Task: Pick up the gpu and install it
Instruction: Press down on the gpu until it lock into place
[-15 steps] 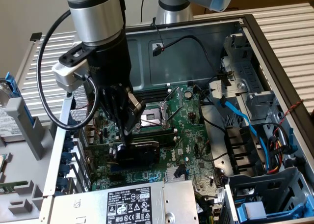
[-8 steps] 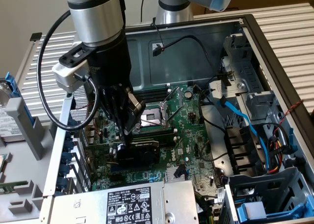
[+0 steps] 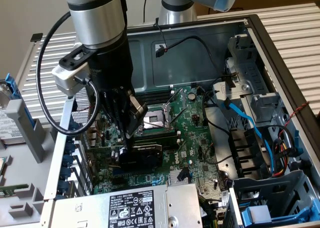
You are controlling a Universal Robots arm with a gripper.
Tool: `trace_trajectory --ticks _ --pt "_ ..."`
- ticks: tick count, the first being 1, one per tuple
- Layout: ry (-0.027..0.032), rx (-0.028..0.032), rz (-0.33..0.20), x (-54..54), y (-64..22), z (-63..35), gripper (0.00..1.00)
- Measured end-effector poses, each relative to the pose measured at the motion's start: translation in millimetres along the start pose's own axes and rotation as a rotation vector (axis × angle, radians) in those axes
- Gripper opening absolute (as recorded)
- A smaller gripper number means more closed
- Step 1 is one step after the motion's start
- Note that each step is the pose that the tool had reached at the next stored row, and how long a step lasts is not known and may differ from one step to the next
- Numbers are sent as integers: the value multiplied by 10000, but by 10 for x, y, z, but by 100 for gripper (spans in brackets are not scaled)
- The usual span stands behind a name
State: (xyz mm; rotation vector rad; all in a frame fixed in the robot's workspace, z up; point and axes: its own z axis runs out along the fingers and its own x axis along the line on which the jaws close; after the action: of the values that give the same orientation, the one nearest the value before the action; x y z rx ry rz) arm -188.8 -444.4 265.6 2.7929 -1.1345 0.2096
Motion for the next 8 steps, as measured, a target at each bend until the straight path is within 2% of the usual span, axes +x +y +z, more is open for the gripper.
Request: trace_trajectory --ticks 8 --pt "0 -1 0 9 11 2 11"
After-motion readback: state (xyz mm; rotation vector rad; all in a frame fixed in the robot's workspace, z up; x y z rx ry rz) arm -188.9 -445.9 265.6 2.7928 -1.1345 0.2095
